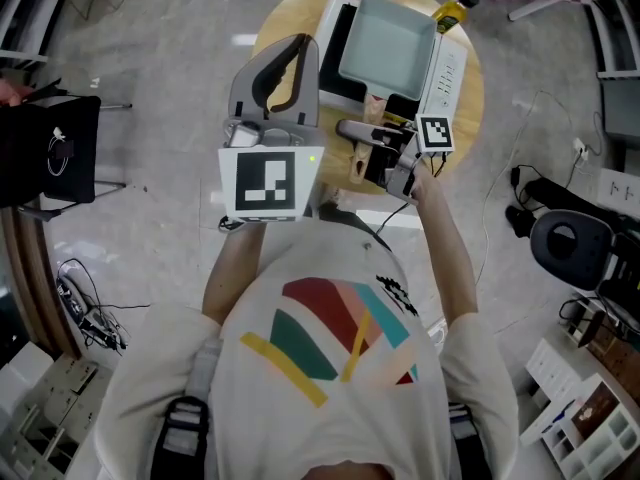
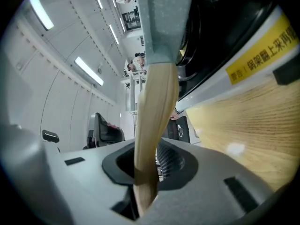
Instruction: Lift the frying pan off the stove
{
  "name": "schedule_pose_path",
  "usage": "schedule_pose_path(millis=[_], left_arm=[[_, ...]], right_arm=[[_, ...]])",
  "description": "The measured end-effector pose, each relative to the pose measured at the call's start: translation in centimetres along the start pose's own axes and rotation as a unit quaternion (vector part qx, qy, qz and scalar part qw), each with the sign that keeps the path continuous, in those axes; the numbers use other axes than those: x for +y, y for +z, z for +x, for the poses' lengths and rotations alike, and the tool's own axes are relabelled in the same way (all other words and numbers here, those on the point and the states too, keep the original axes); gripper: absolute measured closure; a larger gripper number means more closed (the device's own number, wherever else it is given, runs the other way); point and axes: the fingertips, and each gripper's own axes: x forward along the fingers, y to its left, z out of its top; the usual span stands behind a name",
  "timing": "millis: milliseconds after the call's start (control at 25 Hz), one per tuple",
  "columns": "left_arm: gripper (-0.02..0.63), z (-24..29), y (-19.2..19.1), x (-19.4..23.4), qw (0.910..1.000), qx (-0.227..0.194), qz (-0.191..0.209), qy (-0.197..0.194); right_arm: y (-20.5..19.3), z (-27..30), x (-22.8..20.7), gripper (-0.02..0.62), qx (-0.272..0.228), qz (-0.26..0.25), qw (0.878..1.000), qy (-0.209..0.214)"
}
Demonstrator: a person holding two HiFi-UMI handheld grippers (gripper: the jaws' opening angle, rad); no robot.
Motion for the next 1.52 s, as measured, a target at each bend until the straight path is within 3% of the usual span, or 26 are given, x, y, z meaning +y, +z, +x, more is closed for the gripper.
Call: schedule_pose_path(millis=[160, 520, 720, 1520], left_arm=[[0.598, 0.3, -0.2, 0.1, 1.0000, 0.002, -0.005, 0.001], [0.598, 0.3, -0.6, 0.3, 0.9999, 0.009, -0.006, -0.001], [0.598, 1.1, -0.4, 0.3, 0.9994, -0.021, -0.027, 0.001], [0.598, 1.0, -0.5, -0.2, 0.9993, -0.022, -0.031, -0.004]], right_arm=[[0.3, 0.0, 0.2, 0.578, 0.010, -0.006, 1.000, -0.008], [0.2, 0.2, 0.3, 0.583, 0.010, 0.000, 1.000, -0.006], [0.5, -0.1, 0.4, 0.586, 0.007, -0.013, 1.000, -0.007], [0.9, -0.4, 1.2, 0.592, 0.021, -0.069, 0.996, -0.050]])
